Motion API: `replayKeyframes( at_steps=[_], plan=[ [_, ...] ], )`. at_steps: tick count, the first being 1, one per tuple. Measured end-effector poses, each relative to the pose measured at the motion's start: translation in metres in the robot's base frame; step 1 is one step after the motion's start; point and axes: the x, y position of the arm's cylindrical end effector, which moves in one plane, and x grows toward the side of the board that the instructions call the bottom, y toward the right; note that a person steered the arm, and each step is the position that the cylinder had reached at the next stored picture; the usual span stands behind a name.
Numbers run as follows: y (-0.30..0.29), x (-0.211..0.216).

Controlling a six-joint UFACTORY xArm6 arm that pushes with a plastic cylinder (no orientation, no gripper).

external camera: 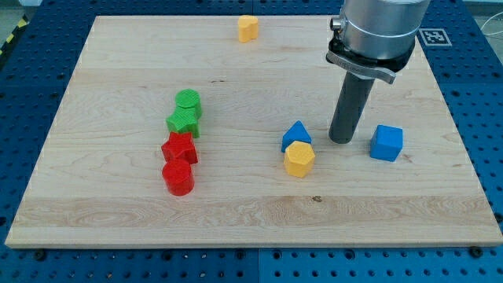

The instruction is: Move your arm closer to blue cube

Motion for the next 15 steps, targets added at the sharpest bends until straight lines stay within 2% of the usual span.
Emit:
replayKeyframes(
  at_steps=[4,9,15],
  plan=[
    [0.003,0.016],
    [0.012,0.066],
    [0.068,0.067]
  ],
)
